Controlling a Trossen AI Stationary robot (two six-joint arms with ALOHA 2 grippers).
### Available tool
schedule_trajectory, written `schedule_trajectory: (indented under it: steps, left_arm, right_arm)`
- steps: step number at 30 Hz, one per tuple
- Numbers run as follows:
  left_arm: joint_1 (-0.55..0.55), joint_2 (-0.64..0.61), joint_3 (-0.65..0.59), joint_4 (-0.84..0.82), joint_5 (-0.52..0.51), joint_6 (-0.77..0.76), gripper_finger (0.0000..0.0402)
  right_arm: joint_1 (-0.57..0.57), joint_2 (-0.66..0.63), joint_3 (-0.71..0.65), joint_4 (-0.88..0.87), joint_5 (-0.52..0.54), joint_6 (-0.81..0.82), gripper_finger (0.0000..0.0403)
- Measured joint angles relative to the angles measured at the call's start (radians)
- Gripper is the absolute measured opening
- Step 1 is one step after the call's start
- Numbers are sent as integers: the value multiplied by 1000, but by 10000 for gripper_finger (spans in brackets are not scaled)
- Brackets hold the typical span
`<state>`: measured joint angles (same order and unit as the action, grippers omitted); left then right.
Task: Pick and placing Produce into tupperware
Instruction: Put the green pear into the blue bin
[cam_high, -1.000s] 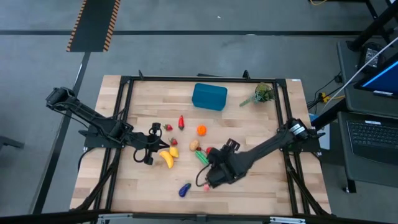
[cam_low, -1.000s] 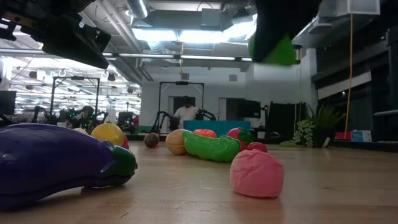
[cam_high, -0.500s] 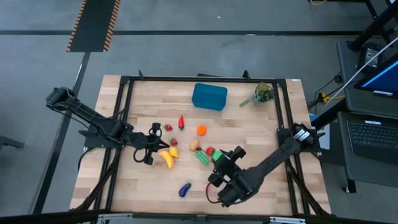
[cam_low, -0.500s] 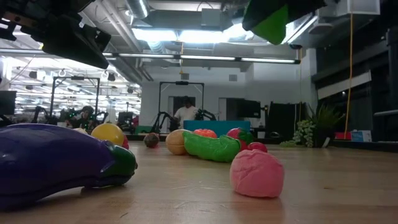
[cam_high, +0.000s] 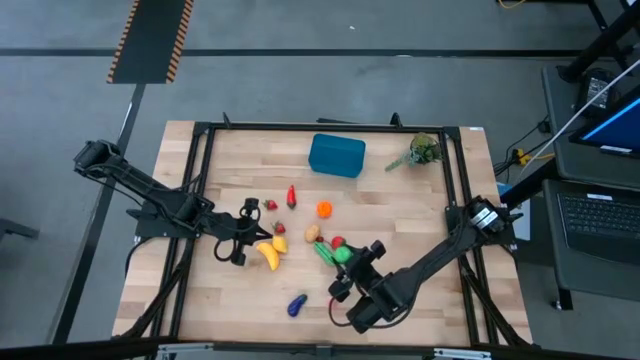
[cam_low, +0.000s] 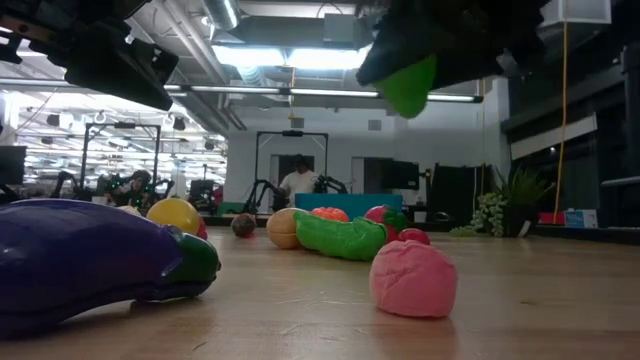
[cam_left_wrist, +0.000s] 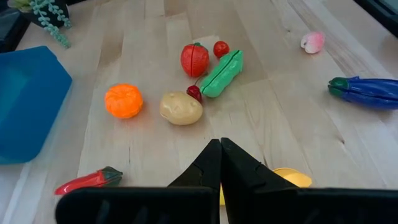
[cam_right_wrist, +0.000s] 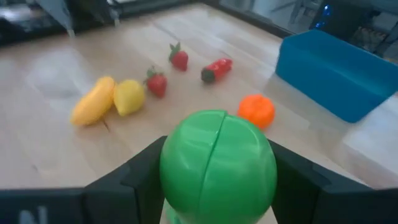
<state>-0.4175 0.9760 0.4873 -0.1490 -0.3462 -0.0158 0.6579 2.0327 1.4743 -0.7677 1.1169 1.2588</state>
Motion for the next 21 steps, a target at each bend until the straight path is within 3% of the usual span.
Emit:
schedule_trajectory:
  steps: [8,15,21]
  left_arm:
    - [0,0,0,0,0,25,0]
    - [0,0,0,0,52,27,0]
    - [0,0,0,-1,53,45,0]
  right_arm:
    - [-10,0,-47,287,0,-222,221]
    - [-83,0,-44,671,-208,-676,221]
    - [-175,0,-44,767,-357,-811,221]
